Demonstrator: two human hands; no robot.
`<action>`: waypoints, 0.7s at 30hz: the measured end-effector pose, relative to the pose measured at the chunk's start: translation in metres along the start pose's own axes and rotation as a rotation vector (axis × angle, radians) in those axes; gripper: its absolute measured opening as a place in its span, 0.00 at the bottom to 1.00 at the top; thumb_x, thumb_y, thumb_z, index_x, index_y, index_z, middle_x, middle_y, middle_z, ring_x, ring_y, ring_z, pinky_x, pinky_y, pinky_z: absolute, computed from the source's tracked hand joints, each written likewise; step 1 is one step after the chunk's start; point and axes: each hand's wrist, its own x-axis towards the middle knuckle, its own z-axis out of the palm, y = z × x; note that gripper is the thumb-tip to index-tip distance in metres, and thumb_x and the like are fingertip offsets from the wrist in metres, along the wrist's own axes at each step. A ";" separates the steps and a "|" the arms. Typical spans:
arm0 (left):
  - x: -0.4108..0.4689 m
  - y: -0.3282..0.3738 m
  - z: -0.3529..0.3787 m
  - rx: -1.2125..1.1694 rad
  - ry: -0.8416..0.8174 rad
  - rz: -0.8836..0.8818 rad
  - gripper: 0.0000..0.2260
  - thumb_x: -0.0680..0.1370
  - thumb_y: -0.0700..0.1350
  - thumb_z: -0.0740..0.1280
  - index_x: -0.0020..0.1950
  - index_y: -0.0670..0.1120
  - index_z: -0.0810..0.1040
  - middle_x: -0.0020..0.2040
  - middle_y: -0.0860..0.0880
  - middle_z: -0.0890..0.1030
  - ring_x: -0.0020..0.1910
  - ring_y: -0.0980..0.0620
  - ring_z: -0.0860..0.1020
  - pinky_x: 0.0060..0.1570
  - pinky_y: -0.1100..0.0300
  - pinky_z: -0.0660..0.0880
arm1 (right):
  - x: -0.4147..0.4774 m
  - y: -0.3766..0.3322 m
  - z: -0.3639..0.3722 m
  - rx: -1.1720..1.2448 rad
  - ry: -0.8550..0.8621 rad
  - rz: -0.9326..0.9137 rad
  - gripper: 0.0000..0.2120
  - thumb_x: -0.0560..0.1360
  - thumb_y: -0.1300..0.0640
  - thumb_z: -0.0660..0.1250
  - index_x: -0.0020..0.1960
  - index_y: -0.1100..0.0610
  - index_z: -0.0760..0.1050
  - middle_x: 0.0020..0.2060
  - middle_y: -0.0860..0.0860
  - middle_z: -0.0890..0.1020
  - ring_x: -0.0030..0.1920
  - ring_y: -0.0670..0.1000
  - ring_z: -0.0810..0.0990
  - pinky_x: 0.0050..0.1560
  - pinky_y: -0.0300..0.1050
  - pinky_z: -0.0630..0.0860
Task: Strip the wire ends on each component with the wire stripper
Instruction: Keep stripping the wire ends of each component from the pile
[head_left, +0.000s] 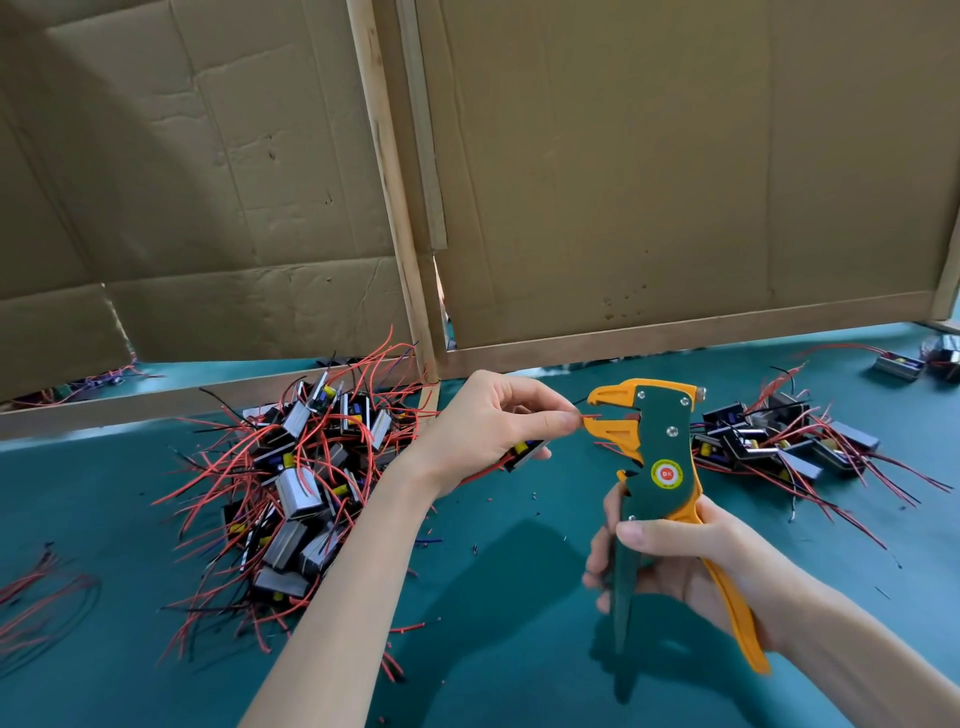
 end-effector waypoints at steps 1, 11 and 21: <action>0.000 0.000 -0.001 0.004 -0.011 -0.001 0.06 0.75 0.40 0.72 0.39 0.49 0.83 0.30 0.53 0.79 0.32 0.56 0.77 0.31 0.69 0.72 | 0.000 -0.001 0.000 -0.007 0.003 0.002 0.16 0.63 0.56 0.81 0.43 0.61 0.77 0.39 0.68 0.79 0.41 0.67 0.80 0.45 0.60 0.78; -0.002 -0.002 -0.007 0.040 -0.075 -0.034 0.02 0.75 0.40 0.71 0.44 0.44 0.83 0.35 0.50 0.80 0.35 0.55 0.77 0.39 0.64 0.76 | -0.007 0.008 0.020 -0.081 0.280 -0.001 0.18 0.57 0.50 0.78 0.34 0.58 0.73 0.25 0.59 0.73 0.23 0.56 0.73 0.26 0.45 0.73; 0.008 -0.025 -0.013 0.159 0.051 -0.107 0.03 0.76 0.40 0.70 0.44 0.44 0.83 0.34 0.53 0.80 0.35 0.57 0.76 0.44 0.59 0.79 | 0.005 0.007 0.004 0.213 0.088 0.065 0.20 0.54 0.61 0.82 0.42 0.62 0.79 0.37 0.65 0.78 0.39 0.65 0.80 0.43 0.60 0.80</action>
